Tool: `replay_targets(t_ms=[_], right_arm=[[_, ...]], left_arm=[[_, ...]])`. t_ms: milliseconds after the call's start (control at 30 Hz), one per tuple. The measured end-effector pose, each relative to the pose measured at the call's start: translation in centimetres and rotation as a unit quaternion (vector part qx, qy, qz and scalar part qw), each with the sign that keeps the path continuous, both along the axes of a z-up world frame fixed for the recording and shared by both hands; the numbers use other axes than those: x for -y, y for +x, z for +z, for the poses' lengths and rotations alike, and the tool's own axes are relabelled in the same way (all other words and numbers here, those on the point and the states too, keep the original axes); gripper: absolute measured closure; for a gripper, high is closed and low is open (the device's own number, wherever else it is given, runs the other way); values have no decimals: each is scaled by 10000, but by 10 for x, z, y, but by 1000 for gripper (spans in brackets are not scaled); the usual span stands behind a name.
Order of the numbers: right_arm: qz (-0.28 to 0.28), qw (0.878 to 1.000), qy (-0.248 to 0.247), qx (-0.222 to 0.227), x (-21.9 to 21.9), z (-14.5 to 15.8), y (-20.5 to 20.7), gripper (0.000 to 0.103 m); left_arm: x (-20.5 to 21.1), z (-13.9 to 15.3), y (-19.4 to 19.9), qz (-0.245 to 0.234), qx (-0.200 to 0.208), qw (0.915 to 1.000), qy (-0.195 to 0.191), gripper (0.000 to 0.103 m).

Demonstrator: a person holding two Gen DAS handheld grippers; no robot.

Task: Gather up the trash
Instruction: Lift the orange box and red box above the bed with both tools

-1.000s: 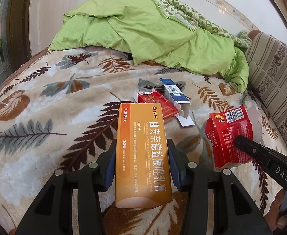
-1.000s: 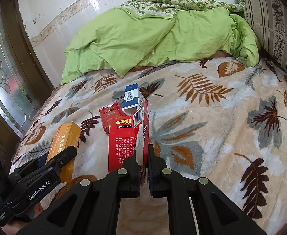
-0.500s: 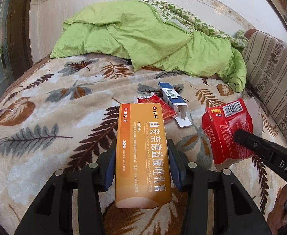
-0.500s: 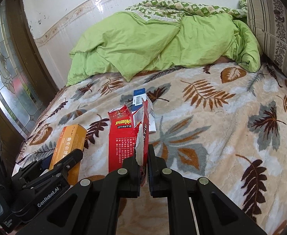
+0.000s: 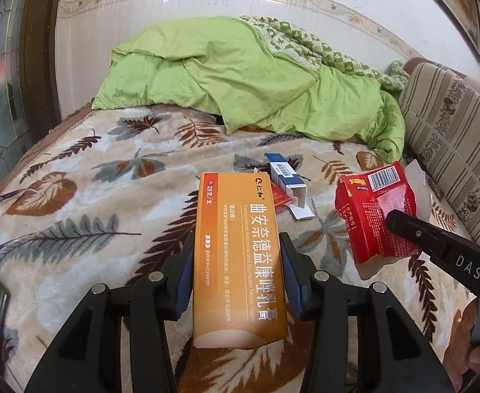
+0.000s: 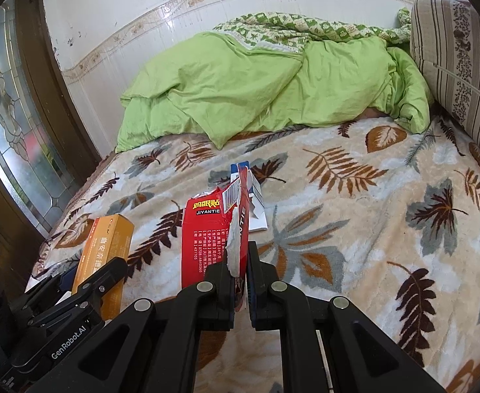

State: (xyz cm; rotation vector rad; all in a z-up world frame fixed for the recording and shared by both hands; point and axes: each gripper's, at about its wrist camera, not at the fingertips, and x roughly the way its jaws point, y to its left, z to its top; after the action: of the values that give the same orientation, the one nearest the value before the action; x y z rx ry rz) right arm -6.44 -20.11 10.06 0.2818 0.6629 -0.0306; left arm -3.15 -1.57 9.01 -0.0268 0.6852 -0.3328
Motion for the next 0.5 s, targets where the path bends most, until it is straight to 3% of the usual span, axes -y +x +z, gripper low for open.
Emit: replay_targets(t_ms=[300, 500], right_arm=[[-72, 9996, -88, 240, -7, 22, -30, 96], [-205, 9994, 149, 219, -2, 22, -68, 96]], left_arm=[[-4, 15, -23, -45, 181, 9998, 34, 57], [-3, 26, -50, -230, 180, 9995, -118, 57]])
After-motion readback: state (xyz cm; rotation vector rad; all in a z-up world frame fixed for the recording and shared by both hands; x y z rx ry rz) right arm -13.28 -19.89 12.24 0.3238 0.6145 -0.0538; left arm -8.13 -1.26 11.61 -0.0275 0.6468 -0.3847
